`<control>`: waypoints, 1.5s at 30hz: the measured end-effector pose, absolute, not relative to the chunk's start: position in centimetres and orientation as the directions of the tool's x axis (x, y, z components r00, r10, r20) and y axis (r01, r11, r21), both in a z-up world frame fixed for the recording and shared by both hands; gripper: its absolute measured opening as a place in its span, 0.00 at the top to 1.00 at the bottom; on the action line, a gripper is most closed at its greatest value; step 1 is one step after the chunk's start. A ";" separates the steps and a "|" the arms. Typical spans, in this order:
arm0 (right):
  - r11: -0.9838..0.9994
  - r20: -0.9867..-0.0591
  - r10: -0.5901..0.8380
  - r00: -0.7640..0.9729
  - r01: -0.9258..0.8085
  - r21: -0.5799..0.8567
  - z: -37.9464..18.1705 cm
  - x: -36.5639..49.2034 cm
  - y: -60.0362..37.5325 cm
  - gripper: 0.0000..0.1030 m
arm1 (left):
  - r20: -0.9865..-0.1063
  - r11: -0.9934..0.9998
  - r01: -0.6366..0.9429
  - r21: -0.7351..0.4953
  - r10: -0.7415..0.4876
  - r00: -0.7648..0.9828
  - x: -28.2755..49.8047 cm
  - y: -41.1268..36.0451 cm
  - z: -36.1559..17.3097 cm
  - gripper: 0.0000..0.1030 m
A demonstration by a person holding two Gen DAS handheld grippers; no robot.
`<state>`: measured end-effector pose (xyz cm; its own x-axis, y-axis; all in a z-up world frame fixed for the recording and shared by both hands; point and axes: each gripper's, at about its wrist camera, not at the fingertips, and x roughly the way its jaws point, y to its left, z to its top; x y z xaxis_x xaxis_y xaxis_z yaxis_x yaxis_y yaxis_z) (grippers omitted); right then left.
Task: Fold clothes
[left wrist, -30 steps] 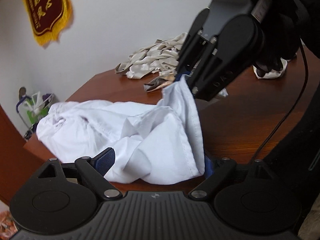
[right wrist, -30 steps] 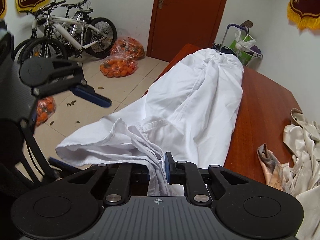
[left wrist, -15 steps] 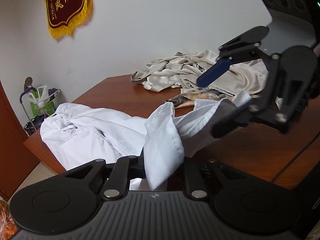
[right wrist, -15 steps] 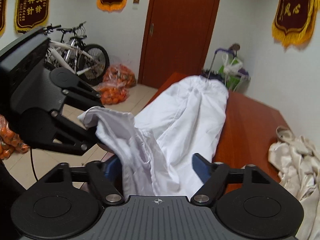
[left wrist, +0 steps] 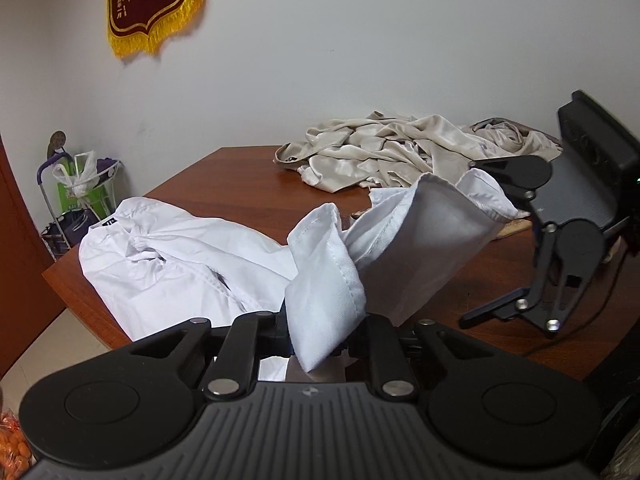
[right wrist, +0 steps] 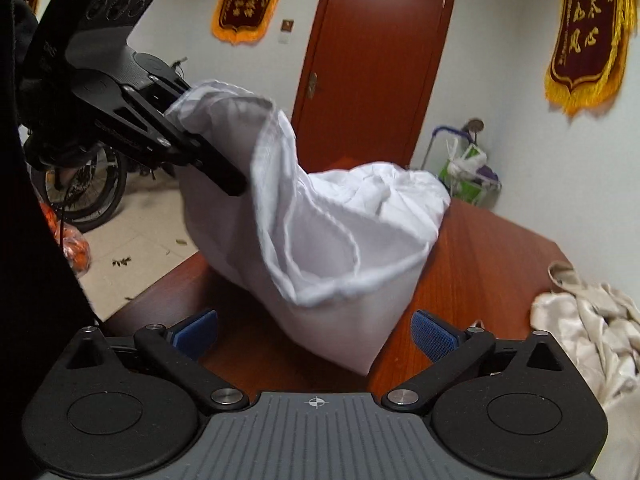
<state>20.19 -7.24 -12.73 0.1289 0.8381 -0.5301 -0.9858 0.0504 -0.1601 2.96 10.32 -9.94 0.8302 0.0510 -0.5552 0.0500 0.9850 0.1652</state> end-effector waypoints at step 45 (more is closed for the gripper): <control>0.268 -0.707 0.706 0.038 -0.939 0.217 -15.4 40.1 15.0 0.47 | -0.696 0.949 -0.178 -0.261 -0.058 0.716 14.6 34.7 -16.5 0.61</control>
